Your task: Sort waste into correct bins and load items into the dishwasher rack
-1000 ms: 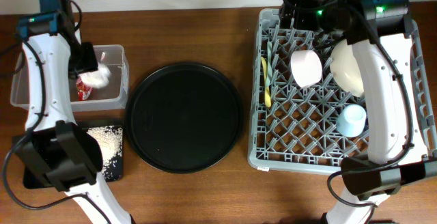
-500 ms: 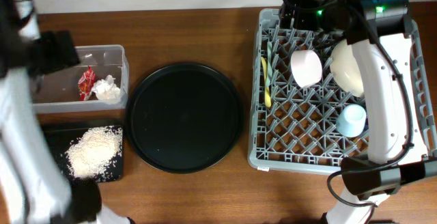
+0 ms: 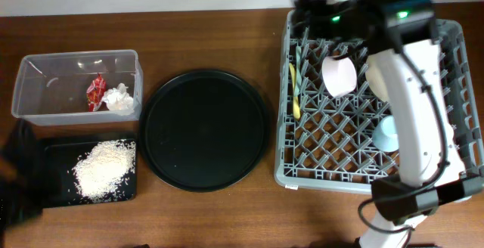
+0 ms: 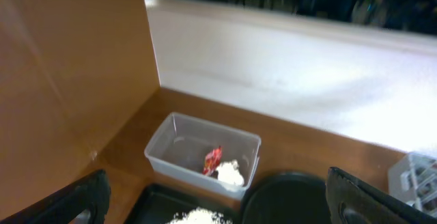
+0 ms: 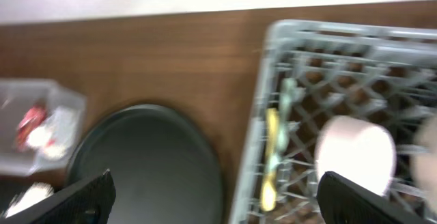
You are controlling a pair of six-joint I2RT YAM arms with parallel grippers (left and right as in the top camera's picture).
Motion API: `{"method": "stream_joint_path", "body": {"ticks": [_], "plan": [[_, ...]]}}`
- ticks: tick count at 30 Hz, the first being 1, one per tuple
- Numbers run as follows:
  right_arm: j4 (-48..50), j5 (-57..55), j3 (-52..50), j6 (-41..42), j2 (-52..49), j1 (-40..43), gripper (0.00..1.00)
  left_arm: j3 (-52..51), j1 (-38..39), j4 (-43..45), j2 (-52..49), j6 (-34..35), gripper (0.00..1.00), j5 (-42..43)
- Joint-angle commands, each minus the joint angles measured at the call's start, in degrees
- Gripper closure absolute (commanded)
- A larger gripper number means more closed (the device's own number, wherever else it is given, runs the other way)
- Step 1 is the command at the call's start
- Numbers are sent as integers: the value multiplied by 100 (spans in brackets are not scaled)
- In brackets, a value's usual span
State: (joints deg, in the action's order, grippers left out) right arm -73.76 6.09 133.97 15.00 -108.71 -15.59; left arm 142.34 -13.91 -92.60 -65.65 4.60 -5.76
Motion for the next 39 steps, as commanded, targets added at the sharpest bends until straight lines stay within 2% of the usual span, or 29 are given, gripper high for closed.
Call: {"method": "stream_joint_path", "body": {"ticks": [1,7,13,15,23,26,29,32,36,39], "plan": [[-136,-586,7,-557,601,-420,2,-11,-24,-9,658,76,0,85],[691,-1696,-50,-597,1060,-387,2,-4,-24,-11,1460,76,0,85],[1495,-1725,-1034,-684,1738,76,2,0,-24,-98,2059,74,0,85],[2024,-1707,-1893,-684,2203,240,2,7,-24,-367,2164,76,0,85],[4470,-1707,-6096,-680,4562,675,2,37,-24,-409,2214,74,0,85],[5348,-1705,-7956,-455,5834,966,2,37,-24,-409,2214,74,0,85],[5716,-1705,-9364,2,7117,1364,2,37,-24,-409,2214,74,0,85],[5943,-1567,-10491,74,8432,1714,2,37,-24,-409,2214,74,0,85],[5947,-1504,-11453,48,9772,1827,2,37,-24,-409,2214,74,0,85],[5949,-1276,-11986,-129,10402,1825,2,37,-24,-409,2214,74,0,85]]}}
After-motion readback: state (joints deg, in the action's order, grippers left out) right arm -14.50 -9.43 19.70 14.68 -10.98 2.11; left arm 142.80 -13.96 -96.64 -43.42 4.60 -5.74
